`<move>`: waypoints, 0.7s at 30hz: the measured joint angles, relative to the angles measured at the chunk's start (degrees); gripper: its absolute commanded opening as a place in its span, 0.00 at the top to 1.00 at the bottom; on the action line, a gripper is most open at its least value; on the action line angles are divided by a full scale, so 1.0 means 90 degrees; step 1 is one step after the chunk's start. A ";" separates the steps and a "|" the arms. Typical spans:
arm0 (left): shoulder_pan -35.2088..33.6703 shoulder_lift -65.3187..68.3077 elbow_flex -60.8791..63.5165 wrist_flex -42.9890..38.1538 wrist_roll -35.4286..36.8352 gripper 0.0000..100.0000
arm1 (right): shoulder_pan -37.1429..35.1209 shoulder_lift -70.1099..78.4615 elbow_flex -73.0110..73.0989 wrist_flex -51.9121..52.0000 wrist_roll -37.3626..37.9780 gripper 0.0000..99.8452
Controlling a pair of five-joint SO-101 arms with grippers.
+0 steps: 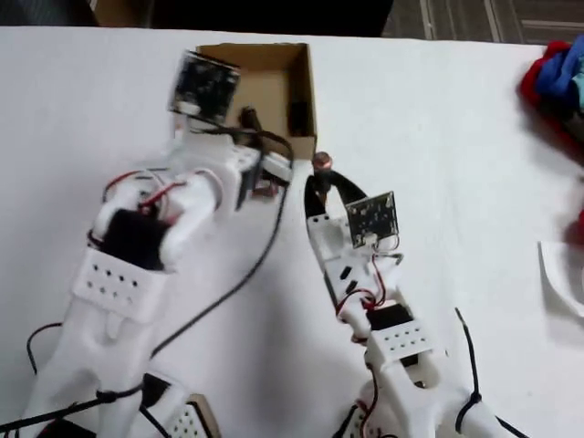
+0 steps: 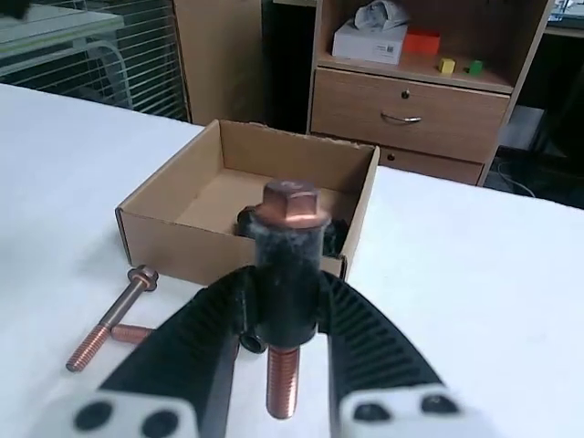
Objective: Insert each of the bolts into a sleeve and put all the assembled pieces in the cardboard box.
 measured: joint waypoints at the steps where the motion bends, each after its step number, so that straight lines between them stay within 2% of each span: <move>1: -0.0156 0.0000 0.0000 0.0000 0.0000 0.90 | 0.0000 0.0000 -0.0107 0.0176 0.0000 0.98; 6: -0.0967 -0.0010 0.0254 0.0000 0.0000 0.90 | 0.0000 0.0000 -0.1123 0.1631 0.0000 0.98; 11: -0.1788 -0.0010 0.1338 -0.0049 -0.0049 0.90 | 0.0000 0.0049 -0.2725 0.3673 0.0000 0.98; 16: -0.2598 -0.0010 0.2579 -0.1084 -0.0059 0.90 | 0.0000 0.0899 -0.4503 0.4952 0.0000 0.98; 21: -0.2882 -0.0010 0.3526 -0.2305 -0.0059 0.90 | 0.0000 0.3194 -0.7023 0.6232 0.0000 0.98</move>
